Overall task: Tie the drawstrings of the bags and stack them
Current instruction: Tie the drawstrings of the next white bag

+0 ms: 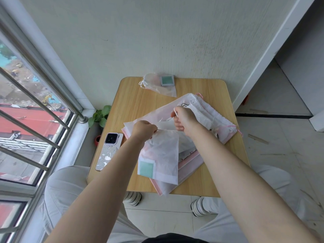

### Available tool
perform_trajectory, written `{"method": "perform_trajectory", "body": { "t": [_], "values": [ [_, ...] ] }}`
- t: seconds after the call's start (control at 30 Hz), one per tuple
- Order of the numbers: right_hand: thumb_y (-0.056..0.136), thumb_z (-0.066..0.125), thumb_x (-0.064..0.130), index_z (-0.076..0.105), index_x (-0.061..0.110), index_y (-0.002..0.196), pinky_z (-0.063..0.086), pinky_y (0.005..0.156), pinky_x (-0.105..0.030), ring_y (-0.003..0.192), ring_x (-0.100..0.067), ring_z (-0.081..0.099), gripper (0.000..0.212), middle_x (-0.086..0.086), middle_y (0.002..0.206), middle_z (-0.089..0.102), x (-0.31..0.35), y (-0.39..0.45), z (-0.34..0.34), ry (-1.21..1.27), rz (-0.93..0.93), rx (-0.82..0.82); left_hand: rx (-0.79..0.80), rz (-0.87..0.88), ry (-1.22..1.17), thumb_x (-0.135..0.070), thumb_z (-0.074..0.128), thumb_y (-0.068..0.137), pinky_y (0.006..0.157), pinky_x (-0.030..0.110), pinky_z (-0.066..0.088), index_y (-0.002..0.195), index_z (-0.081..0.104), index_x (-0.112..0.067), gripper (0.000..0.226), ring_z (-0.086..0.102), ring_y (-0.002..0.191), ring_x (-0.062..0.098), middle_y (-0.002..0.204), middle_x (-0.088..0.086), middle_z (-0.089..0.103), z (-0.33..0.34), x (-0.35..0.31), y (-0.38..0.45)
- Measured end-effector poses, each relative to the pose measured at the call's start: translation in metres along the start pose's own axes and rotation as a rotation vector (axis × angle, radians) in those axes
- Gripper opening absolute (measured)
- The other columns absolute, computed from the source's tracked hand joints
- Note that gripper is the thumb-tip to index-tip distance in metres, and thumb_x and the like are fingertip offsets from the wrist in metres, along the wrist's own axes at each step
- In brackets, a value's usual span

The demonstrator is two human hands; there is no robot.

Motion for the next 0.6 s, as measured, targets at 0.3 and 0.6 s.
{"method": "perform_trajectory", "body": {
  "t": [0.3,0.6],
  "values": [
    [0.081,0.055,0.019,0.062,0.006,0.081,0.045,0.07,-0.028,0.078,-0.013,0.056,0.015,-0.005,0.084,0.065,0.006,-0.006,0.014,-0.746,-0.34,0.159,0.035,0.013,-0.1,-0.015,0.062,0.084,0.042,0.021,0.027,0.074,0.063,-0.007,0.013,0.042,0.048,0.016,0.07,0.004,0.064,-0.002,0.001,-0.004],
    [0.087,0.054,0.008,0.071,0.017,0.101,0.045,0.078,-0.021,0.094,-0.014,0.059,0.024,0.003,0.103,0.064,0.009,-0.011,0.026,-1.087,-0.47,0.237,0.093,-0.074,-0.104,-0.011,0.054,0.083,0.046,0.021,0.036,0.079,0.059,-0.006,0.008,0.053,0.044,0.018,0.067,0.007,0.069,0.001,0.001,-0.008]
  ]
}}
Point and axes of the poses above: each hand's wrist, its own y-axis towards the middle knuckle, its own z-axis out of the palm, x = y × z, the point moved 3 cm from there along y, towards the middle knuckle
